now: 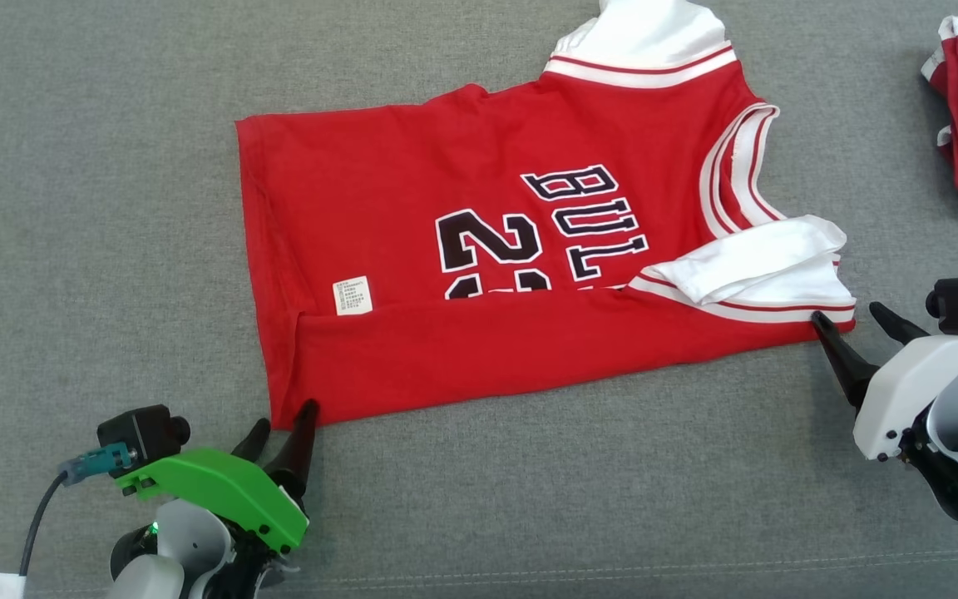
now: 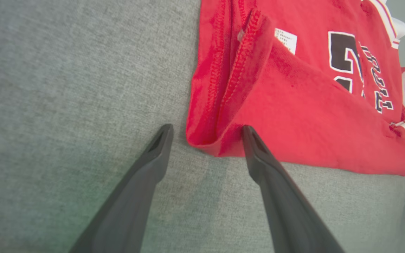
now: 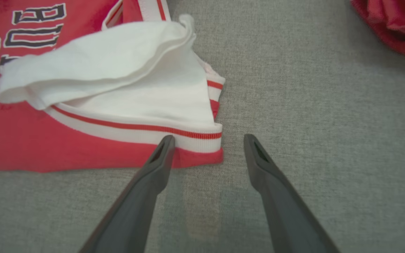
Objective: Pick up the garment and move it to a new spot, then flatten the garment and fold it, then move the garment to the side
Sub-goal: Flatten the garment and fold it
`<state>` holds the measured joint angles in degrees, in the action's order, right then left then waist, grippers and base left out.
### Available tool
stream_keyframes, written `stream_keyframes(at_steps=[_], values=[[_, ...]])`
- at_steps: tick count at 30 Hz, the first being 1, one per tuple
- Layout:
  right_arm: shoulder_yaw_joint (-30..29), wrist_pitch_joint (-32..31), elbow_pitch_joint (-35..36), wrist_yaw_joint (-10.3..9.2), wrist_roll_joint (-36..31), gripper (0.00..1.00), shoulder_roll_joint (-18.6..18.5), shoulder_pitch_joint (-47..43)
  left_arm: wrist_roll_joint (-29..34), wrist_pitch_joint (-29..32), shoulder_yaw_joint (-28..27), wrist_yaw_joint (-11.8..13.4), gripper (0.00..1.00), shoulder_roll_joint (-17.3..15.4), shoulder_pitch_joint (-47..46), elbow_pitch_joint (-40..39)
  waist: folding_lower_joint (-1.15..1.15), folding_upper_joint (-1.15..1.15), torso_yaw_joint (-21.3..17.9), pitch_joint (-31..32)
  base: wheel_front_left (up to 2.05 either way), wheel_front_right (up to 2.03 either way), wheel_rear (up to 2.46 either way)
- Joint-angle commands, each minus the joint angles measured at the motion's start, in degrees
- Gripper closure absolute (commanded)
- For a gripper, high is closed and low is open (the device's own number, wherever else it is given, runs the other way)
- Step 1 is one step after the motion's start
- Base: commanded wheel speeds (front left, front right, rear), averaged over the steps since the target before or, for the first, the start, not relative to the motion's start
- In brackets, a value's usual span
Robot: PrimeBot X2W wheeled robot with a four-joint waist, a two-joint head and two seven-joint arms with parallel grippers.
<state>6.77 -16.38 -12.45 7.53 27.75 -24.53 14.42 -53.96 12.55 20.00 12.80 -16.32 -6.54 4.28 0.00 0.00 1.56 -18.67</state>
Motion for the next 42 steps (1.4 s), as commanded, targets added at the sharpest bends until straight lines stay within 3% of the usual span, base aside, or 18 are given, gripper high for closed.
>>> stream_keyframes(at_steps=[1,8,9,10,11,12,15,24,29,34,37,42], values=[[-0.1,-0.4,-0.4,-0.1,0.9,0.0,0.2,1.1,-1.9,1.0,-0.1,-0.8,0.0,0.8,-0.3,1.1,0.0,0.0,0.4,-0.2,0.0,0.0,0.0],[0.8,-2.5,-3.5,-0.09,2.6,0.0,0.5,3.7,-2.3,3.2,1.8,-2.6,0.0,1.4,-2.5,4.5,0.0,0.0,1.6,-0.5,0.0,0.0,0.0],[1.4,-2.9,-4.1,-0.09,2.7,0.0,0.4,4.0,-2.3,3.3,2.0,-2.9,0.14,1.5,-2.9,5.2,0.0,0.0,1.7,-0.6,0.0,0.0,0.0],[1.8,-3.3,-4.8,-0.09,2.9,0.02,0.4,4.3,-2.3,3.2,2.1,-3.2,0.53,1.6,-3.4,6.0,0.0,0.0,1.8,-0.6,0.0,0.0,0.0],[2.3,-3.6,-5.5,-0.09,3.2,0.29,0.4,4.6,-2.1,3.3,2.3,-3.4,0.63,1.7,-3.7,6.6,0.0,0.0,1.9,-0.6,0.0,0.0,0.0],[2.8,-4.0,-6.0,-0.09,3.6,0.57,0.5,4.7,-2.0,3.4,2.5,-3.7,0.98,1.8,-4.1,7.1,0.0,0.0,2.0,-0.5,0.0,0.0,0.0],[3.4,-4.6,-7.2,-0.09,6.1,1.0,0.9,5.2,-2.1,3.2,3.0,-4.8,1.0,2.3,-4.8,8.4,0.0,0.0,2.1,-0.3,0.0,0.0,0.0],[6.9,-6.0,-4.2,-0.1,13.7,1.0,-3.4,1.9,-2.9,2.7,2.7,-7.4,1.0,0.3,-2.9,7.9,0.0,0.0,2.0,2.8,0.0,0.0,0.0],[6.5,-9.2,3.0,-0.1,19.1,1.0,-8.9,-3.8,-3.9,4.4,1.6,-7.7,1.0,-3.5,0.7,1.4,0.0,0.0,1.6,4.9,0.0,0.0,0.0],[3.4,-12.8,10.3,-0.1,22.6,1.0,-12.7,-11.7,-5.6,7.6,0.7,-6.2,1.0,-7.8,6.6,-6.7,0.0,0.0,0.9,5.8,0.0,0.0,0.0],[1.4,-14.4,12.9,-0.1,23.4,1.0,-12.5,-15.9,-6.1,8.5,0.2,-4.7,1.0,-9.4,10.5,-9.3,0.0,0.0,0.4,5.7,0.0,0.0,0.0],[-0.4,-13.9,11.3,-0.1,19.5,1.0,-9.6,-18.4,-7.3,7.6,-0.3,-3.2,1.0,-8.4,14.3,-9.1,0.0,0.0,-0.1,5.2,0.0,0.0,0.0]])
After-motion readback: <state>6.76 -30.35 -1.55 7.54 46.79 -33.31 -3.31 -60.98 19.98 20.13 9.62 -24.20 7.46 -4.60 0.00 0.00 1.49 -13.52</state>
